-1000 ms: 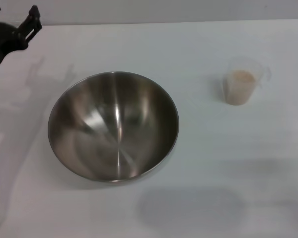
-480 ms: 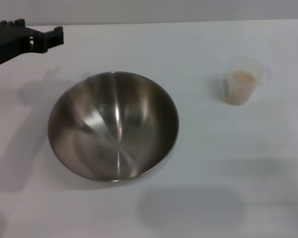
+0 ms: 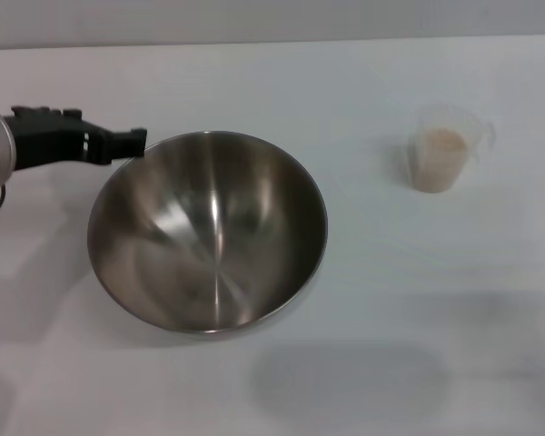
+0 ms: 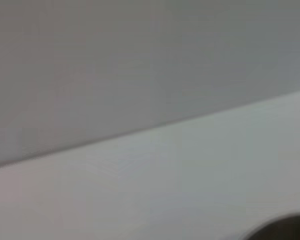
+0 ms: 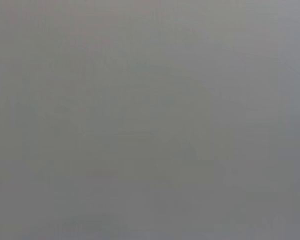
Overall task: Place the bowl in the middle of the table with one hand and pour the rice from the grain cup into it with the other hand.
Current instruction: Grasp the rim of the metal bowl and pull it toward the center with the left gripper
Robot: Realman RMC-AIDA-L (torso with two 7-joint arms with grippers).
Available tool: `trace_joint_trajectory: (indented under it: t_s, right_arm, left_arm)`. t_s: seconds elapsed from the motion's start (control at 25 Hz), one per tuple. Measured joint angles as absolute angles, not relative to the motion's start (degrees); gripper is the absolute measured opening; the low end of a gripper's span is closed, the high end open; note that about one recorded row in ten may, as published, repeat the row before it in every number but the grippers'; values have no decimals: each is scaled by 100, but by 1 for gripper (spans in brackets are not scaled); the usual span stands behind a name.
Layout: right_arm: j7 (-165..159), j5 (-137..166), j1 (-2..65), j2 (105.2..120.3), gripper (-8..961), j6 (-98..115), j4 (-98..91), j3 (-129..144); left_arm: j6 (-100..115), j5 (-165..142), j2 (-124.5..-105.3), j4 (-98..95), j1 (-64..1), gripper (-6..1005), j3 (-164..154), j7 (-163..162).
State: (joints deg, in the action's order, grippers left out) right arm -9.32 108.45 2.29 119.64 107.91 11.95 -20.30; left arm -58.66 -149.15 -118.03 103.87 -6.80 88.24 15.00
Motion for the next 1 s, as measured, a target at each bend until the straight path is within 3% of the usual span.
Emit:
trace_joint_trajectory:
  t_s: [1.0]
  right_arm:
    - [-931, 10845, 255, 11971, 826, 10714, 1193, -2030]
  left_arm:
    - [-6193, -14941, -11820, 9823, -759, 854, 8768, 1669]
